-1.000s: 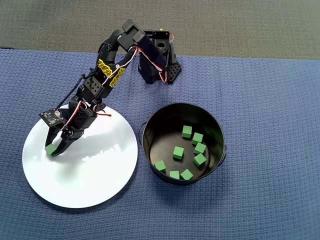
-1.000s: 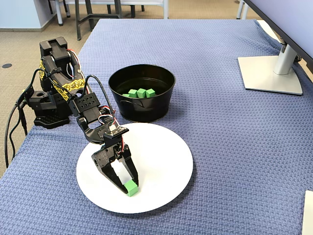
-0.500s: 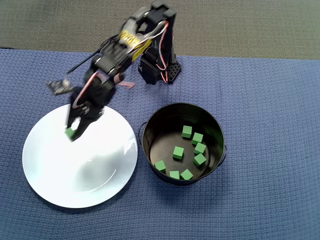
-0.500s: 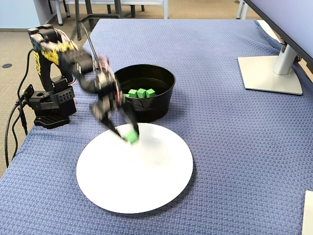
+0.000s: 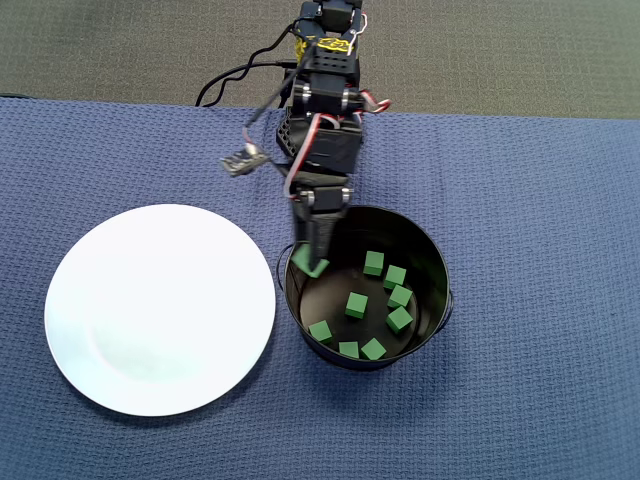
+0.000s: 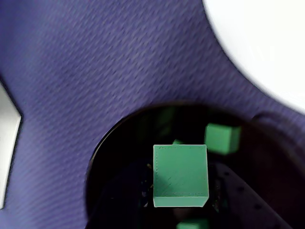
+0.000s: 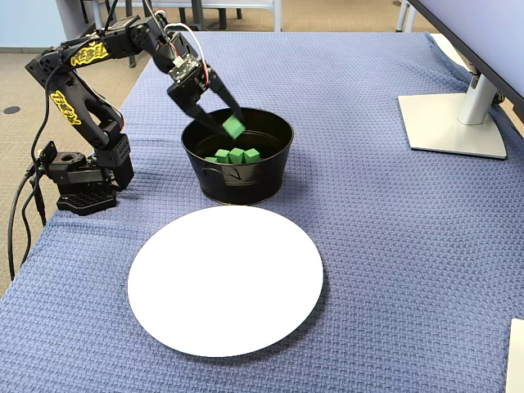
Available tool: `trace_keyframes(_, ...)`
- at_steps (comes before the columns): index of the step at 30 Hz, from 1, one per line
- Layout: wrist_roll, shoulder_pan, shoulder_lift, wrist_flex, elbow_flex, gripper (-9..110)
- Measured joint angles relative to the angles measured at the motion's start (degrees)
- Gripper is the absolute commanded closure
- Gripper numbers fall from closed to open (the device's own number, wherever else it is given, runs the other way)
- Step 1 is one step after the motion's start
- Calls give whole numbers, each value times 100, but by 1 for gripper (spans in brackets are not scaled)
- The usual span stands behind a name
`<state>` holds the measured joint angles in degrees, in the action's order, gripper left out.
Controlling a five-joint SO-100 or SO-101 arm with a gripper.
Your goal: Pick up the green cubes from the white plate and place them in the black recipient
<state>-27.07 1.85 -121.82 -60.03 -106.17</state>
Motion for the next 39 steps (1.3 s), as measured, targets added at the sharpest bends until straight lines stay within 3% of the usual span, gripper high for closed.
trace_keyframes(2,510,-308,-9,79,-79,72)
trace_keyframes(5,1020,-703,35,123,-272,67)
trace_keyframes(9,1424,-1028,149,123,-308,69)
trace_keyframes(13,1608,-923,158,141,-352,86)
trace_keyframes(16,1969,-615,-88,413,-782,91)
trace_keyframes(25,2812,-404,-1380,694,-2610,95)
trace_keyframes(33,3164,-448,-2839,132,-3366,96)
trace_keyframes(39,3041,-694,-3524,-343,-3384,89)
